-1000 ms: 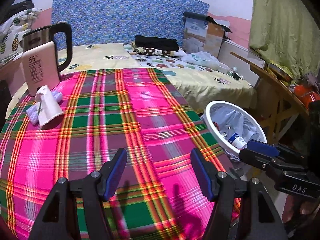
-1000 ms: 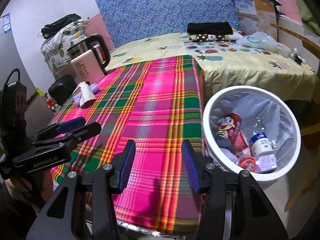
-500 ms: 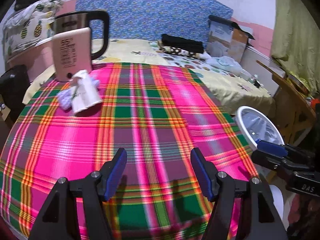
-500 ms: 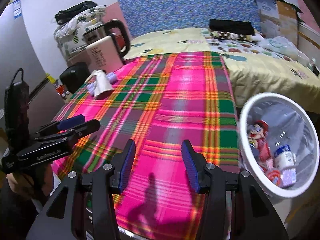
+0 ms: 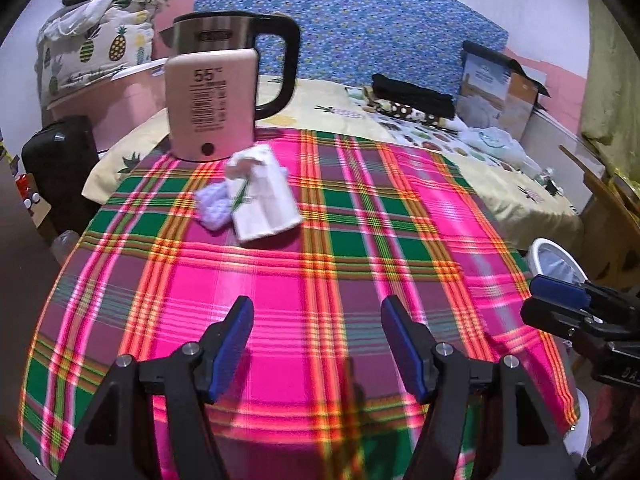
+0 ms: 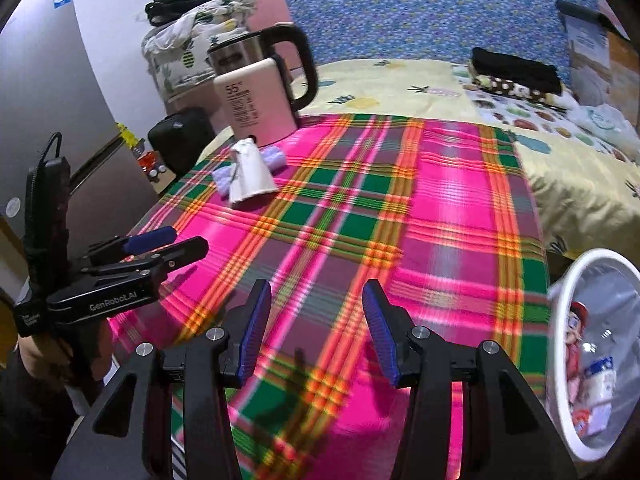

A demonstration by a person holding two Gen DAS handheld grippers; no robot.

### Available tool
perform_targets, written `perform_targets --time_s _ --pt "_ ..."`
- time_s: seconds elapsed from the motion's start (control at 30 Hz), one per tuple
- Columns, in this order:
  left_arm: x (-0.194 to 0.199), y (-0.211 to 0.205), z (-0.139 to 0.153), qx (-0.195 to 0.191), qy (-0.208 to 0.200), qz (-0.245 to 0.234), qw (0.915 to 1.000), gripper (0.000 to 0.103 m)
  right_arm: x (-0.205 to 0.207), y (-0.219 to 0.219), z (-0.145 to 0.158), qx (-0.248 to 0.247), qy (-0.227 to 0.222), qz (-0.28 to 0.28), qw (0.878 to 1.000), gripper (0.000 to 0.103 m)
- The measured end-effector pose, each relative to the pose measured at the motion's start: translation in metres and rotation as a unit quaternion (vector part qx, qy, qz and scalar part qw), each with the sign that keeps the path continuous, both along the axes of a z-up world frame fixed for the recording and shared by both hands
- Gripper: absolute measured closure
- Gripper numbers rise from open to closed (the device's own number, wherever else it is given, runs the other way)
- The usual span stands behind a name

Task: Collect trash
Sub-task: 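Withdraw both tools from the bin back toward the tissue on the table, then grasp the lavender foam net with left tool while right grasps the white tissue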

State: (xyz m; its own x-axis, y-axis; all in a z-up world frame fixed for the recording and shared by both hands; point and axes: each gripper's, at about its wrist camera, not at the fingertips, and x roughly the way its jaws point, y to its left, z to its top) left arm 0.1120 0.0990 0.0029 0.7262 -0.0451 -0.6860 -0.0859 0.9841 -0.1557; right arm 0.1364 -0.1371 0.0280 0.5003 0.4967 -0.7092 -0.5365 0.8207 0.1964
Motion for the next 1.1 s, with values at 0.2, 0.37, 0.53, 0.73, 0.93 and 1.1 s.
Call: perform_targets --time_s 0.2,0.37,0.53,0.73,0.93,1.1 --pt "0.008 0.032 -0.002 0.002 0.003 0.011 0.9999 0.035 0.015 0.031 -0.003 0.000 0.006 0.031 1.000 0.054" --pt "0.012 0.057 -0.003 0.002 0.002 0.022 0.9998 0.035 0.032 0.059 -0.007 -0.010 0.014 0.055 0.998 0.054" --pt "0.014 0.078 -0.005 -0.001 0.001 0.031 0.9995 0.035 0.049 0.082 -0.011 -0.015 0.016 0.072 0.997 0.054" --pt "0.019 0.097 -0.007 -0.006 0.000 0.035 0.9994 0.035 0.068 0.110 -0.015 -0.017 0.018 0.087 0.996 0.054" --pt "0.025 0.110 -0.009 -0.009 -0.001 0.031 0.9995 0.035 0.090 0.135 -0.026 -0.019 0.022 0.092 0.995 0.054" --pt "0.031 0.117 -0.010 -0.014 -0.002 0.028 0.9995 0.035 0.103 0.147 -0.033 -0.020 0.028 0.099 0.994 0.054"
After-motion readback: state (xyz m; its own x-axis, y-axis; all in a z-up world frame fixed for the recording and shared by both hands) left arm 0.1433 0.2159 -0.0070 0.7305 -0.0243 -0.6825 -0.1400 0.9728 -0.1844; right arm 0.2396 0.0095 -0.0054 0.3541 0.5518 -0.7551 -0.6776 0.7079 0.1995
